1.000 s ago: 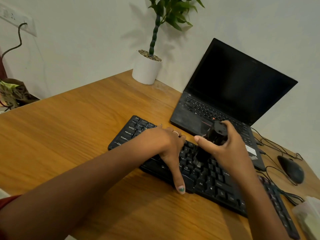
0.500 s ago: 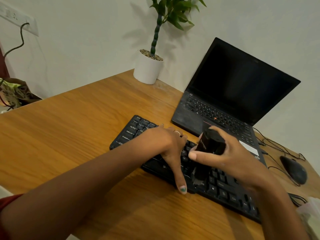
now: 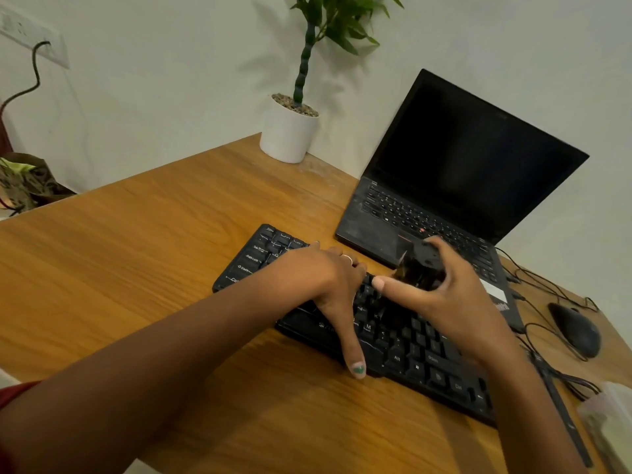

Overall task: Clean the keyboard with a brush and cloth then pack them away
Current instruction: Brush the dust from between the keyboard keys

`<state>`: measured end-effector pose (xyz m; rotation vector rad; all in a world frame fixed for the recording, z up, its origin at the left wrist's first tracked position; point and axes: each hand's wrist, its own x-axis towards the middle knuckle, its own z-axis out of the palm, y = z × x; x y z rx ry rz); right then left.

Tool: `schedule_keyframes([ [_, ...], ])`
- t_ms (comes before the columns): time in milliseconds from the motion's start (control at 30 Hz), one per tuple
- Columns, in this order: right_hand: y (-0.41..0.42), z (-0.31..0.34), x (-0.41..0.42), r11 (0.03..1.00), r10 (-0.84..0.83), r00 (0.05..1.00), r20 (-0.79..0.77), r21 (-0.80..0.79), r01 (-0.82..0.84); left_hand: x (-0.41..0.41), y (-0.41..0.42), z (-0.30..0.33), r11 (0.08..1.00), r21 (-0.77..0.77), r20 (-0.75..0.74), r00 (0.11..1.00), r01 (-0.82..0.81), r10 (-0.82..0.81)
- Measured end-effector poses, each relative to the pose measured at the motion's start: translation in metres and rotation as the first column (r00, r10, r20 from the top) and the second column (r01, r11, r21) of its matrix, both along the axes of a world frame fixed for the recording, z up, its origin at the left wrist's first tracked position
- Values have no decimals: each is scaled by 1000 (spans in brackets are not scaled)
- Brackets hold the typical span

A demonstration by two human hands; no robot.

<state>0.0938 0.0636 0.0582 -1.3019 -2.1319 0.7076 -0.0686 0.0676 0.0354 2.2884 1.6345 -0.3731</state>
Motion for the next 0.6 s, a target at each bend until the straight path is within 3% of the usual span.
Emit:
schedule_keyframes([
  [100, -5, 6, 0, 983, 106, 994, -39, -146, -111, 0, 0, 0, 1000, 1, -5, 1000, 3, -3],
  [200, -6, -7, -9, 996, 8, 996, -93, 85, 0, 0, 1, 0, 1000, -13, 15, 1000, -8, 9],
  [267, -7, -11, -15, 991, -1, 996, -94, 137, 14, -1, 0, 0, 1000, -16, 16, 1000, -6, 7],
  [400, -10, 1, -9, 990, 76, 987, -139, -104, -91, -1, -1, 1, 1000, 1, 15, 1000, 9, -9],
  [533, -7, -8, -11, 996, -24, 994, -102, 80, 32, 0, 0, 0, 1000, -14, 18, 1000, -5, 5],
  [600, -8, -6, -11, 999, 16, 993, -120, -28, -20, -1, 0, 1, 1000, -12, 25, 1000, -5, 5],
])
